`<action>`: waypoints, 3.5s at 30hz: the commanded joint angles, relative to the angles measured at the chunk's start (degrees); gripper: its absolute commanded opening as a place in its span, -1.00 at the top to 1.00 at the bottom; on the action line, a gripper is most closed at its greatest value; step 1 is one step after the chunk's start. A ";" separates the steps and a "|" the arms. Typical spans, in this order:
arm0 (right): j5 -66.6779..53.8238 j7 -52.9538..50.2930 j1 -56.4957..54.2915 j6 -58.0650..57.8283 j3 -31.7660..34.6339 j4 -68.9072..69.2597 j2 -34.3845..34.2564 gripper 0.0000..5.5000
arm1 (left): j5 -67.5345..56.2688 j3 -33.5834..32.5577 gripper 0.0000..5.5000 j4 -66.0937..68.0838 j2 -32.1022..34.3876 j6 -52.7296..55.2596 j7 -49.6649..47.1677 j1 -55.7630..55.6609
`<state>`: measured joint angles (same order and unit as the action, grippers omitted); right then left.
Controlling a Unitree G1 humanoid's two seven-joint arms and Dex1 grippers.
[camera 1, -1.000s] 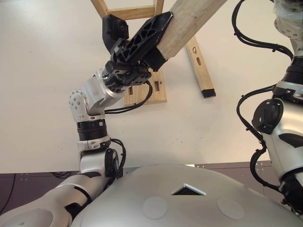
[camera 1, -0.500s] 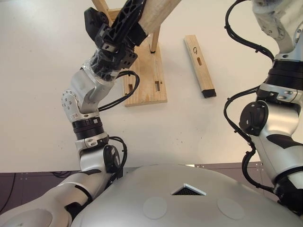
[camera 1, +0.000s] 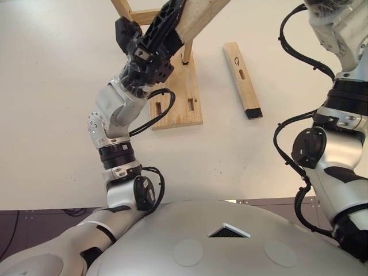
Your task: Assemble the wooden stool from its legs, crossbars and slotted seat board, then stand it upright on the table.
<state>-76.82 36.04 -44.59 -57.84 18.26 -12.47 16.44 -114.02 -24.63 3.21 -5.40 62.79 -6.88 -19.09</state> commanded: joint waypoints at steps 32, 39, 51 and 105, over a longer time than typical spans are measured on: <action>12.97 15.92 -6.87 9.89 -4.62 11.95 2.38 -0.14 | 1.03 -9.18 0.64 10.58 -8.34 -3.63 -26.21 -3.93; 13.01 10.88 -8.92 11.45 -2.44 9.25 -0.09 0.03 | 2.67 -0.68 0.64 7.96 -1.96 -1.55 -20.05 -0.86; 12.81 9.91 -7.43 10.04 -2.34 9.80 0.03 0.40 | 2.24 2.69 -0.05 6.27 7.15 -8.91 -14.21 -1.26; 42.41 27.16 12.84 31.61 -23.29 9.38 3.01 0.40 | 37.41 -2.84 -0.05 10.75 17.13 -10.82 7.58 2.26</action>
<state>-36.20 62.43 -31.41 -25.00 -4.18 -1.86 17.15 -77.39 -27.25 14.37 12.44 52.08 0.67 -16.46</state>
